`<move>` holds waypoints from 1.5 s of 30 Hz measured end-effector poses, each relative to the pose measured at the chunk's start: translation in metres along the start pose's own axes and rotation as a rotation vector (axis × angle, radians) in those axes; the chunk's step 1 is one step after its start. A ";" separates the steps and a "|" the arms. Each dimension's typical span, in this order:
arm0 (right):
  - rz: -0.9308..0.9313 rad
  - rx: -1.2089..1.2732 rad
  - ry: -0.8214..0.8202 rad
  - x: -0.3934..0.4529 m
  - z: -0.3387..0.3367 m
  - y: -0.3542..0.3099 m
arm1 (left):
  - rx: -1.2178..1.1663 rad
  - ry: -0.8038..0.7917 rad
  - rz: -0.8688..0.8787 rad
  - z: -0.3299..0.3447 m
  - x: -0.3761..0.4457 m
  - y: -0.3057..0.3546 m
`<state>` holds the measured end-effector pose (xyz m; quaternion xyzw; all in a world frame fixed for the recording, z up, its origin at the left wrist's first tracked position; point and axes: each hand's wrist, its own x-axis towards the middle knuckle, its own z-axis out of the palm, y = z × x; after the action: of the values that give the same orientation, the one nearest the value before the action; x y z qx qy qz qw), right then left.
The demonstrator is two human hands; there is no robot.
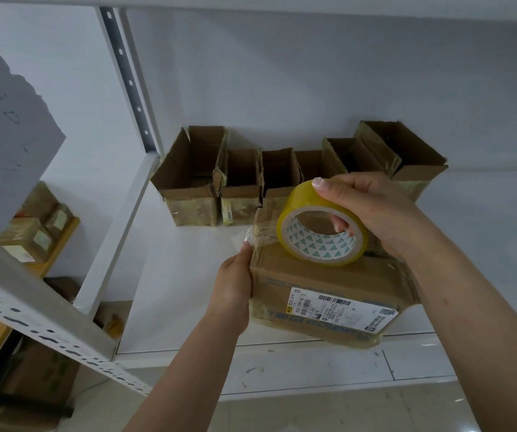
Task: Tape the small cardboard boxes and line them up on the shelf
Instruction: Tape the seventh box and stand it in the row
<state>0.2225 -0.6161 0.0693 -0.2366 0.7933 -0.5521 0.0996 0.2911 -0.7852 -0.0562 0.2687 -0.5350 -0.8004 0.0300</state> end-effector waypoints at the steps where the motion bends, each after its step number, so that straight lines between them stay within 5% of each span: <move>1: 0.005 0.000 0.000 0.000 0.000 -0.001 | -0.031 -0.007 -0.036 0.000 0.000 0.001; 6: 0.008 -0.002 -0.011 0.000 -0.001 0.001 | -0.184 0.013 -0.150 -0.004 0.003 0.010; 14: -0.019 0.027 -0.005 0.000 0.000 0.005 | 0.050 -0.096 -0.051 0.000 0.019 0.003; 21: -0.036 0.056 0.001 -0.001 0.001 0.008 | 0.182 -0.011 -0.076 -0.007 0.022 -0.019; 26: -0.043 0.061 -0.030 -0.001 -0.001 0.006 | 0.256 -0.027 0.181 -0.007 0.010 0.009; 29: -0.028 0.080 -0.026 -0.001 -0.002 0.006 | 0.423 -0.316 0.569 -0.011 -0.004 0.039; 31: -0.016 0.100 -0.034 0.000 -0.003 0.009 | 0.633 -0.506 0.661 -0.005 -0.010 0.053; 35: 0.030 0.343 -0.146 -0.006 -0.005 0.026 | 0.921 -0.470 0.810 0.014 -0.007 0.052; 39: 0.043 0.476 -0.271 -0.014 -0.012 0.036 | 0.896 -0.485 0.765 0.013 -0.004 0.051; 45: 0.101 0.153 -0.053 -0.010 -0.023 0.018 | 0.919 -0.480 0.715 0.012 -0.007 0.054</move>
<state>0.2163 -0.5870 0.0600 -0.2024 0.7570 -0.5987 0.1660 0.2783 -0.7954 -0.0033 -0.1287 -0.8730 -0.4671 0.0564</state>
